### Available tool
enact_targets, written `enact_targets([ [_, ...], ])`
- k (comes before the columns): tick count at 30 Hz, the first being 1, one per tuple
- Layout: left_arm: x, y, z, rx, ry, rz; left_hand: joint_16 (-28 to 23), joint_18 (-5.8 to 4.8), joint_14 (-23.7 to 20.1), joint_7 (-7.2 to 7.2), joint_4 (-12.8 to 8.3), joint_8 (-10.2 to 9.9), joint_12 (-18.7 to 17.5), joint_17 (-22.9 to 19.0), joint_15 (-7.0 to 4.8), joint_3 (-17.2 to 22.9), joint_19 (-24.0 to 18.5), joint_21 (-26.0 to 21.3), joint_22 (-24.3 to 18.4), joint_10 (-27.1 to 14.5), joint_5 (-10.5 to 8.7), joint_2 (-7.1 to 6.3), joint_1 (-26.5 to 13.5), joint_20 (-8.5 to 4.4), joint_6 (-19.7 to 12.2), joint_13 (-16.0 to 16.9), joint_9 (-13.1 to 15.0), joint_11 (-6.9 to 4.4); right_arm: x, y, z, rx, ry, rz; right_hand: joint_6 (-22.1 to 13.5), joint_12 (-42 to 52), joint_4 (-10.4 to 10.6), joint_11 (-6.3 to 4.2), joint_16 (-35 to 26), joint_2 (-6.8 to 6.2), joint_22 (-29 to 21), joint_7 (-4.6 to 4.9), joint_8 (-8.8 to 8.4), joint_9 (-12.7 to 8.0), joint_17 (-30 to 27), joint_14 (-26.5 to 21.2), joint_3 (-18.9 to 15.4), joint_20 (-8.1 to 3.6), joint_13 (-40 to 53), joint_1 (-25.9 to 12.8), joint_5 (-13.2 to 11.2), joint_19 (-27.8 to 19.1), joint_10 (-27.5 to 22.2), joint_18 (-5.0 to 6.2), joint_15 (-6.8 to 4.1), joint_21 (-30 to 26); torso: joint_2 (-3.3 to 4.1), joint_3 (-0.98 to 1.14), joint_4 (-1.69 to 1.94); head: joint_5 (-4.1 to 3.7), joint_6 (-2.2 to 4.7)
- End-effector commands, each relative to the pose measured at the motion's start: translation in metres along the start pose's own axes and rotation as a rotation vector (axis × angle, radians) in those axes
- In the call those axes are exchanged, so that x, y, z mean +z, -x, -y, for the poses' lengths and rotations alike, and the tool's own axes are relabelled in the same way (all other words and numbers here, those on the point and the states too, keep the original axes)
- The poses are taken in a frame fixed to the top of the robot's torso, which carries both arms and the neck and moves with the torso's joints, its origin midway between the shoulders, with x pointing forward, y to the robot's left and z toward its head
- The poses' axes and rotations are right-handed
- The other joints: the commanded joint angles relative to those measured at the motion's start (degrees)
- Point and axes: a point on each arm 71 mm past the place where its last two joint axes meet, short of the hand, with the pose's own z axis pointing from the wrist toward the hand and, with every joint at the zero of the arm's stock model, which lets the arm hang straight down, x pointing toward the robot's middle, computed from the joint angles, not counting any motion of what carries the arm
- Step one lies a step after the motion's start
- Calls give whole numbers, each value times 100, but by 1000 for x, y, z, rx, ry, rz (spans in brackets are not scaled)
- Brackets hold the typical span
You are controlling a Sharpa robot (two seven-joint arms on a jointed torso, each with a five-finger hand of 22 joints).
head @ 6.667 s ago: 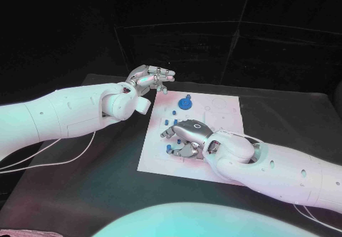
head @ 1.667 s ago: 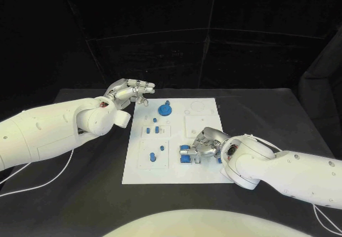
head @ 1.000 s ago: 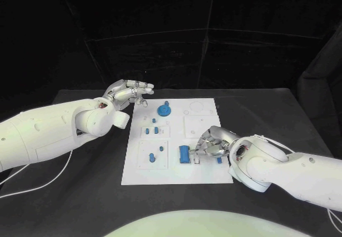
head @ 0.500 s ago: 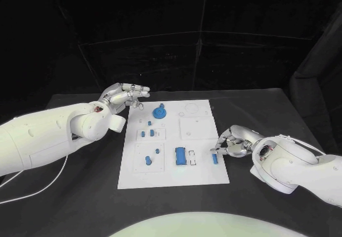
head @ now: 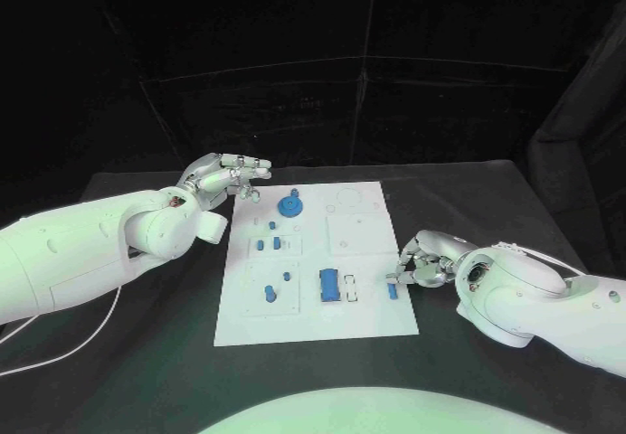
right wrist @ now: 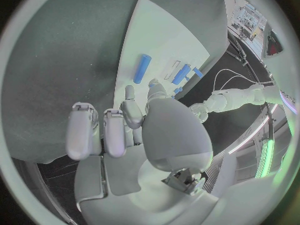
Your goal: Assemble the parts on the task board
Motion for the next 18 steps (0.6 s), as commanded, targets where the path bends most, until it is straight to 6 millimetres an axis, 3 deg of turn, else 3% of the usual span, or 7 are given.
enact_targets([
  [1, 0, -1, 1, -7, -7, -12, -24, 77, -45, -16, 8, 30, 20, -5, 9, -33, -35, -29, -5, -43, 26, -4, -53, -10, -39, -5, -4, -3, 3, -3, 0, -62, -19, -32, 41, -47, -7, 3, -45, 17, -30, -10, -41, -8, 70, 330, -37, 24, -34, -2, 14, -18, -49, -20, 26, -41, 6, 0, -4, 24, -13],
  [18, -1, 1, 1, -7, -6, -10, -24, 77, -45, -16, 8, 30, 20, -5, 9, -33, -35, -29, -5, -43, 26, -4, -53, -10, -39, -5, -4, -3, 8, -13, -12, -155, 2, -90, 91, -100, -99, -2, -75, -34, -41, -14, -97, -33, 48, 323, -114, 21, -49, 219, -99, -30, -67, -19, 20, -60, 1, -4, -14, 37, -49],
])
